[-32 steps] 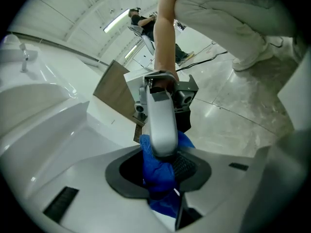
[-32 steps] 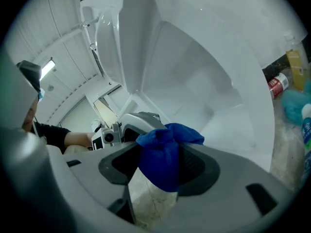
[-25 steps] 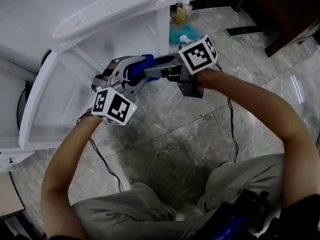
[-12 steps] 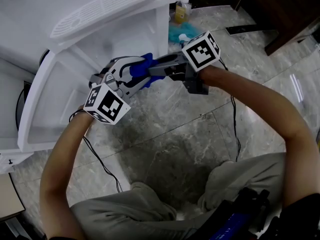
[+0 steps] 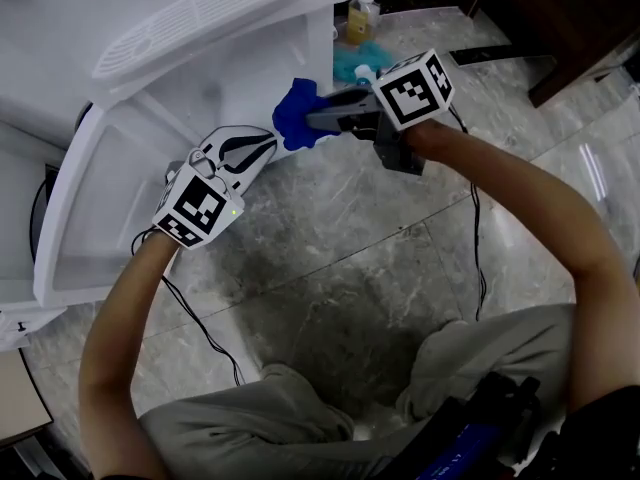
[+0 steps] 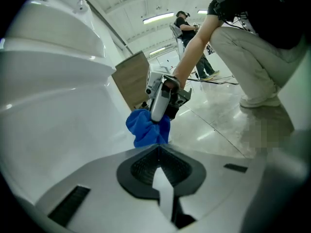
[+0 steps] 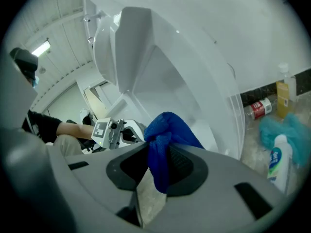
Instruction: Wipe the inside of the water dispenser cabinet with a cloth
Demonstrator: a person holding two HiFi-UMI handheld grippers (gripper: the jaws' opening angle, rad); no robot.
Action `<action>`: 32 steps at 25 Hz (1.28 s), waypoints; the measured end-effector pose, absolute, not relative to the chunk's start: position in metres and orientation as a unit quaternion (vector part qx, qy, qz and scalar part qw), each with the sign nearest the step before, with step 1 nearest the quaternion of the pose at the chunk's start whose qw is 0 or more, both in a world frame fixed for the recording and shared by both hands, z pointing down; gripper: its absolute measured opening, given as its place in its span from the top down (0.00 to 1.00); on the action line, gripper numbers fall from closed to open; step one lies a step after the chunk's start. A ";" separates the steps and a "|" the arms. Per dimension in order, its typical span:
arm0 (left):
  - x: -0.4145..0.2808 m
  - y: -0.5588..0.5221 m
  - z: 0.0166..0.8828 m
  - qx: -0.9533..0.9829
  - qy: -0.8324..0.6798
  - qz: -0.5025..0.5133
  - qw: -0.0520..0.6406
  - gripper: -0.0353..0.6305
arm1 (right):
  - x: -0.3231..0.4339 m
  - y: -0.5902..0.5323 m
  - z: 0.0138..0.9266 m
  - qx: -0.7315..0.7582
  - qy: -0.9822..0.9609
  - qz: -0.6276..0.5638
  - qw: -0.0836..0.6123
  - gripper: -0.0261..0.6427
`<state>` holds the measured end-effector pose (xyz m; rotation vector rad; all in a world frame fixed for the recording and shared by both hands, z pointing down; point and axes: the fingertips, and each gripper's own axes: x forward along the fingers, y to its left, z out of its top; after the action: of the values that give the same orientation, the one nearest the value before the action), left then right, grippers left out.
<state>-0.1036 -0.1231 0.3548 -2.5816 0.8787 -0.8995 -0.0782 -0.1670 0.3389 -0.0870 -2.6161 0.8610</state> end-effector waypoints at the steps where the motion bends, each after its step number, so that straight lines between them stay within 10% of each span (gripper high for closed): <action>1: -0.103 -0.121 0.358 -0.893 0.299 -0.313 0.121 0.94 | -0.083 -0.168 0.338 -0.025 -0.938 0.288 0.190 0.84; 15: -0.115 -0.084 0.402 -0.911 0.254 -0.323 0.028 0.94 | -0.208 -0.203 0.286 0.109 -0.993 0.000 0.051 0.84; 32: -0.138 -0.052 0.438 -0.904 0.233 -0.358 -0.008 0.94 | -0.314 -0.271 0.238 0.193 -0.969 0.059 -0.142 0.84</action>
<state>-0.1379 -0.0519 0.4383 -2.8548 0.7370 -1.1304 -0.3136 -0.2710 0.2377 0.6690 -3.3541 0.2028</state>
